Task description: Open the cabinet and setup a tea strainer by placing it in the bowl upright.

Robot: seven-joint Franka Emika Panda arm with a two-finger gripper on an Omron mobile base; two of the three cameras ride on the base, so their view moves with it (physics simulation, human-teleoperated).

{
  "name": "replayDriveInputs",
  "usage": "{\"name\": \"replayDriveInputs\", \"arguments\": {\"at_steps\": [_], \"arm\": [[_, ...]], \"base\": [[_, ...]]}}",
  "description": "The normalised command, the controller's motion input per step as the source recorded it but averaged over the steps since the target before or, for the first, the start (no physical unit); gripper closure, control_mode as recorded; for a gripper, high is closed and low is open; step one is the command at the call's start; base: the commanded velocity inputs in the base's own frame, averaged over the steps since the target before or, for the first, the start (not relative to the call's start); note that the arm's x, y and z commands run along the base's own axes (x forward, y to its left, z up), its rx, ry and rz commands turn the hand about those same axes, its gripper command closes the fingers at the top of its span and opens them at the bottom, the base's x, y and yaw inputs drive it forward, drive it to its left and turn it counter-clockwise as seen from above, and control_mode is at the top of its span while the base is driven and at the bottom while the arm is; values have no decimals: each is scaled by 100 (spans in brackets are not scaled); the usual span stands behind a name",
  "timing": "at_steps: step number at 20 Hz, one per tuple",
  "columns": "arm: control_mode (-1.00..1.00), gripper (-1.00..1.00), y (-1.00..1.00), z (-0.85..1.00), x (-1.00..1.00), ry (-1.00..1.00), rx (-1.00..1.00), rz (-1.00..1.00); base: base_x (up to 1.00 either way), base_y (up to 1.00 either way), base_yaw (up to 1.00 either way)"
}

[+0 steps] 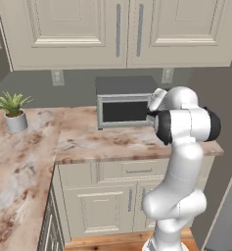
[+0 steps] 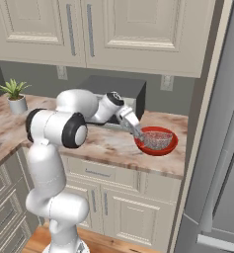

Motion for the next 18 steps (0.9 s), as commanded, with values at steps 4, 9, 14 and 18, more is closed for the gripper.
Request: {"name": "replayDriveInputs", "arguments": {"at_steps": [4, 9, 14, 18], "arm": [[-100, -100, 0, 43, 0, -39, 7, 2], [-100, -100, -6, 44, 0, -44, 9, 0], [-100, -100, -1, 46, -27, -30, 11, 0], [-100, -100, 0, 28, -52, -25, 11, 2]], "base": [[0, 0, 0], [0, 0, 0], [0, 0, 0], [0, 0, 0]]}}
